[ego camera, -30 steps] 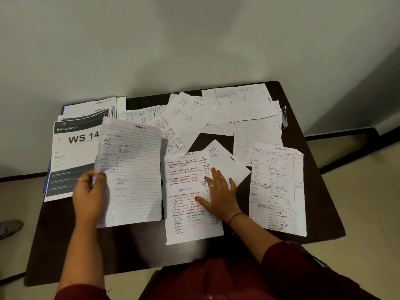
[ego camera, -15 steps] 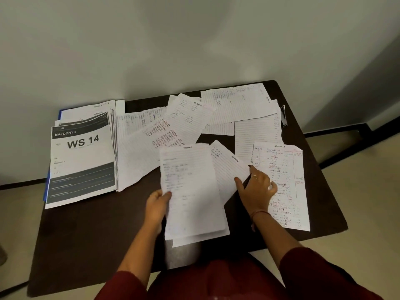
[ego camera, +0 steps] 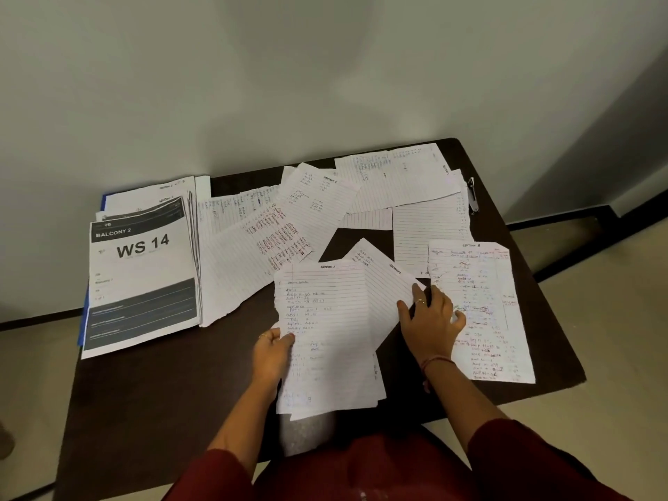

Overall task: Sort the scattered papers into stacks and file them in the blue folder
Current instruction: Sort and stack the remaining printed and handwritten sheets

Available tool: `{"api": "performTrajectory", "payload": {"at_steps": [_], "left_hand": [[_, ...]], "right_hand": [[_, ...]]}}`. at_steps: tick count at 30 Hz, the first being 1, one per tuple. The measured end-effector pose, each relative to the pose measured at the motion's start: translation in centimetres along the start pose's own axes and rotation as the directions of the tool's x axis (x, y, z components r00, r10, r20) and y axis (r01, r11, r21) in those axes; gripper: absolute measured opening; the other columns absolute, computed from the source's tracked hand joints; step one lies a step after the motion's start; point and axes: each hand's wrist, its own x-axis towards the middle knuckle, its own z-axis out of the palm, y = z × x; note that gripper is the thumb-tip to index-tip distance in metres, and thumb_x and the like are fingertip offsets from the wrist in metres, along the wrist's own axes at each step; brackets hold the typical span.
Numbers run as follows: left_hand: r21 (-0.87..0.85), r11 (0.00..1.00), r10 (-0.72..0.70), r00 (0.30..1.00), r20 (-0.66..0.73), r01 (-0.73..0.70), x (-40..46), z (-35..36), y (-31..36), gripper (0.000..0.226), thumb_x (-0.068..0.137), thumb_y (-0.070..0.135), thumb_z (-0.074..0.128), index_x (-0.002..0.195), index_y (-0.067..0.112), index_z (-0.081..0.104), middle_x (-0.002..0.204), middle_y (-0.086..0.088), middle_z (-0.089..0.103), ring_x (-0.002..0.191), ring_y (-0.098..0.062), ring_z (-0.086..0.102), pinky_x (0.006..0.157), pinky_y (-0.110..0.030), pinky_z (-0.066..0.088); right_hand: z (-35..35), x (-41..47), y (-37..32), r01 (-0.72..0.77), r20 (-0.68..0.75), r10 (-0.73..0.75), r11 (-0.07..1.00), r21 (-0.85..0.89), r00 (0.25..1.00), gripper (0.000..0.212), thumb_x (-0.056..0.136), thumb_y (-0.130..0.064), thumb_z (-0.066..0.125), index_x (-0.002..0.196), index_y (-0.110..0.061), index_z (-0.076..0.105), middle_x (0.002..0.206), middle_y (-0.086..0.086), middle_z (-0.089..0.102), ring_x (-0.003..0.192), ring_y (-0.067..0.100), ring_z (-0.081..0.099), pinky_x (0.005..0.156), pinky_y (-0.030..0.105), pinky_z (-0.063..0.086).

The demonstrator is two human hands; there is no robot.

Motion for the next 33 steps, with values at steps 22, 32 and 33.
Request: {"api": "performTrajectory", "payload": {"at_steps": [22, 32, 33], "left_hand": [[-0.043, 0.999, -0.015, 0.999, 0.043, 0.017, 0.2, -0.7, -0.3, 0.009, 0.088, 0.005, 0.058, 0.095, 0.001, 0.059, 0.087, -0.017, 0.063, 0.078, -0.026, 0.055, 0.071, -0.039, 0.046], [0.059, 0.993, 0.103, 0.995, 0.006, -0.103, 0.0, -0.6, -0.4, 0.020, 0.095, 0.019, 0.054, 0.091, 0.000, 0.059, 0.079, -0.009, 0.058, 0.073, -0.021, 0.050, 0.063, -0.031, 0.042], [0.065, 0.989, 0.132, 0.991, 0.003, -0.132, -0.1, -0.6, -0.3, 0.020, 0.096, 0.019, 0.053, 0.094, 0.000, 0.059, 0.081, -0.009, 0.058, 0.074, -0.022, 0.050, 0.063, -0.029, 0.042]], "right_hand": [[-4.8, 2.2, -3.1, -0.051, 0.111, -0.036, 0.727, 0.685, 0.993, 0.021, 0.097, -0.018, 0.051, 0.111, -0.008, 0.062, 0.081, -0.002, 0.060, 0.064, 0.006, 0.052, 0.054, 0.010, 0.035], [-12.1, 9.7, -3.0, 0.035, -0.150, 0.153, 0.576, 0.817, 0.977, 0.023, 0.100, -0.017, 0.044, 0.116, -0.012, 0.058, 0.116, 0.011, 0.058, 0.099, 0.017, 0.053, 0.082, 0.026, 0.045], [-12.2, 10.2, -2.6, 0.036, -0.151, 0.153, 0.577, 0.816, 0.977, 0.022, 0.099, -0.018, 0.044, 0.115, -0.014, 0.059, 0.115, 0.014, 0.059, 0.094, 0.017, 0.052, 0.078, 0.026, 0.045]]}}
